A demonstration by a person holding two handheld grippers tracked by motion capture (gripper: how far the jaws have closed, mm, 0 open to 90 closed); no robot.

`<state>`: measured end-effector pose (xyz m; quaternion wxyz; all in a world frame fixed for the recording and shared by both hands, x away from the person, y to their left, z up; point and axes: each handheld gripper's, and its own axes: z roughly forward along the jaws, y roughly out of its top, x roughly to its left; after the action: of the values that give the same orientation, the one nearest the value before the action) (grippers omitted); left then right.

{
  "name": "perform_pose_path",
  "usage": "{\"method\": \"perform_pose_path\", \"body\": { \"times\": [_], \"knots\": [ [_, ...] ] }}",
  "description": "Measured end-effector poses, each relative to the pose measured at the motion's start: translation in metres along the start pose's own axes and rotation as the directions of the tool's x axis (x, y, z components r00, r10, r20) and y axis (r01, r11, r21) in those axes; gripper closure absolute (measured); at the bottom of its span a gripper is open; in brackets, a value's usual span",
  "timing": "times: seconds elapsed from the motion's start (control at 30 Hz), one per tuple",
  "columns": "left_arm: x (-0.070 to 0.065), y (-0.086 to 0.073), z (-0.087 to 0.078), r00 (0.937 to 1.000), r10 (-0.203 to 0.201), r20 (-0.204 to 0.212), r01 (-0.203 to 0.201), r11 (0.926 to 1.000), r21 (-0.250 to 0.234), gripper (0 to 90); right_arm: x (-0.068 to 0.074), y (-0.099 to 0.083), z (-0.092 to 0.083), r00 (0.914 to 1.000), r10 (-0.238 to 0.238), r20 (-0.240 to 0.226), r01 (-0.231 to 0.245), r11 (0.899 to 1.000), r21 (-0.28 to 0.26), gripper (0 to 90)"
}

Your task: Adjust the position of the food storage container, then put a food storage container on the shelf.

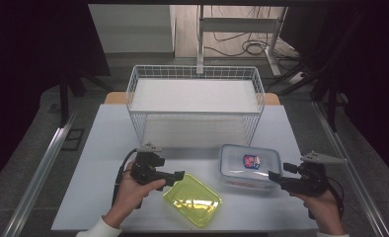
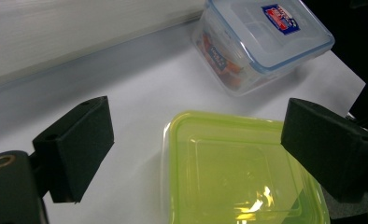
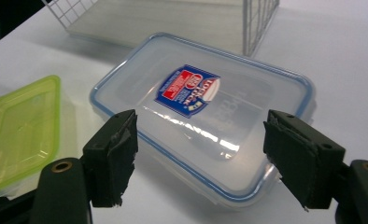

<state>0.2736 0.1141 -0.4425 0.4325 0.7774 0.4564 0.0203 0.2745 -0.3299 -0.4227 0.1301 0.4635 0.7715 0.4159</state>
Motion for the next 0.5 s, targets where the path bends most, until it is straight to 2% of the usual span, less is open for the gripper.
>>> {"method": "perform_pose_path", "body": {
  "times": [0.5],
  "knots": [
    [0.001,0.009,0.015,0.9998,-0.013,0.016,0.013,0.9998,0.012,8.6,-0.010,-0.005,-0.004,0.9992,0.020,0.035,-0.021,1.000,0.010,26.6]
  ]
}}
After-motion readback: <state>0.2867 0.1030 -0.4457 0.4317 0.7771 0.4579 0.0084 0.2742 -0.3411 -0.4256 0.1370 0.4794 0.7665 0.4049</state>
